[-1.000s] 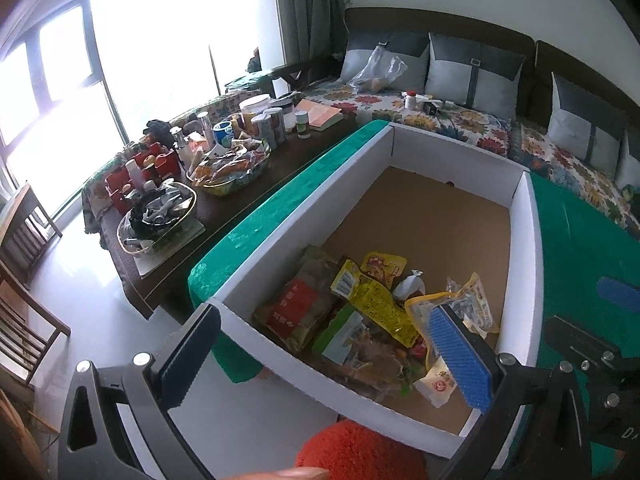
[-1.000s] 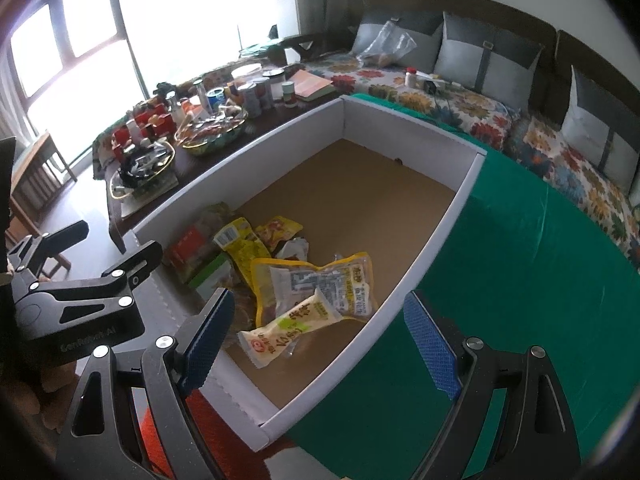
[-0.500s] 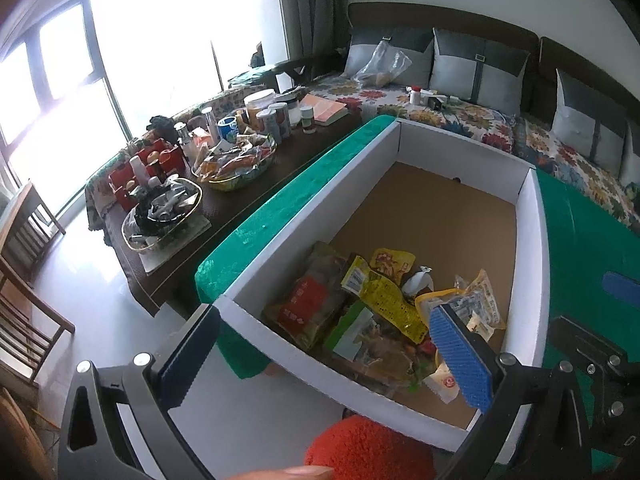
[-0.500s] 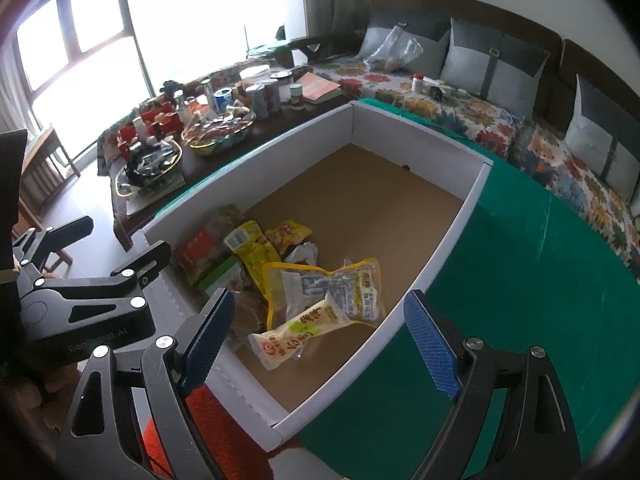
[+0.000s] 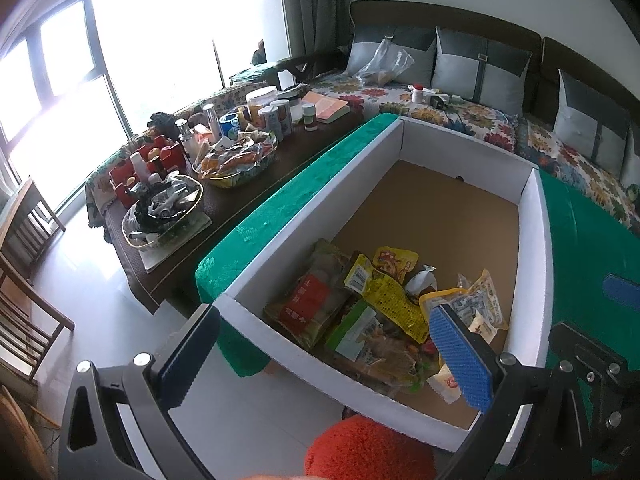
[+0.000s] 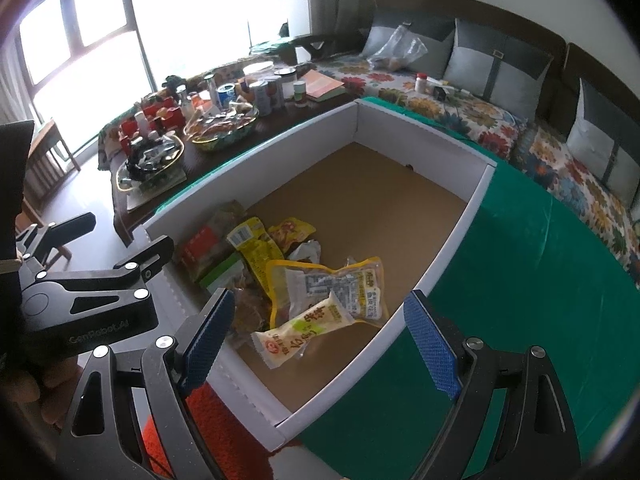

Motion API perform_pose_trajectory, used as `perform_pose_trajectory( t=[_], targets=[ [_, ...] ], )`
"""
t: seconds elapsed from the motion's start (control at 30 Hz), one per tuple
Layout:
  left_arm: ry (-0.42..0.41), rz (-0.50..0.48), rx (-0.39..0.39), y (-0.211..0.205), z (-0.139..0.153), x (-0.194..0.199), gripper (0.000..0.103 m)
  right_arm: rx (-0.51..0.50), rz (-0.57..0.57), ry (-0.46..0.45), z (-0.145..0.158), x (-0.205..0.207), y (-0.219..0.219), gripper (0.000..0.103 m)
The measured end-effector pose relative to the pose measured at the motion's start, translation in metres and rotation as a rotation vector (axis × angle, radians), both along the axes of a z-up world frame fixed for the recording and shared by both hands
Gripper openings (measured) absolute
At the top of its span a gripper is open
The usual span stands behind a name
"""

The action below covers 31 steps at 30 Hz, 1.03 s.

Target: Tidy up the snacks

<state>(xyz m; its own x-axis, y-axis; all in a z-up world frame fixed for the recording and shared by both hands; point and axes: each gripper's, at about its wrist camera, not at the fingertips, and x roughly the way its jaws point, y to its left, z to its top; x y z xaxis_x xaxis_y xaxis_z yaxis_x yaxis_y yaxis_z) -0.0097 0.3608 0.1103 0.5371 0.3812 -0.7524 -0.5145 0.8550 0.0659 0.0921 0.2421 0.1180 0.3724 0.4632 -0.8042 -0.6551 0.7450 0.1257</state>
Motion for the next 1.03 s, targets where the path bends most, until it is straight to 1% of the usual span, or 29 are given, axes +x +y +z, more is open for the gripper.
perform_pose_trajectory(
  t=[0.8, 0.93, 1.03],
  targets=[
    [0.003, 0.003, -0.008, 0.003, -0.004, -0.001, 0.103, -0.005, 0.008, 0.006, -0.003, -0.001, 0.000, 0.089],
    [-0.013, -0.008, -0.030, 0.004, -0.009, -0.003, 0.103, -0.004, 0.007, 0.008, -0.003, -0.002, -0.001, 0.089],
    [-0.014, -0.008, -0.016, 0.002, -0.012, -0.002, 0.103, -0.005, 0.009, 0.008, -0.003, -0.002, -0.001, 0.089]
  ],
)
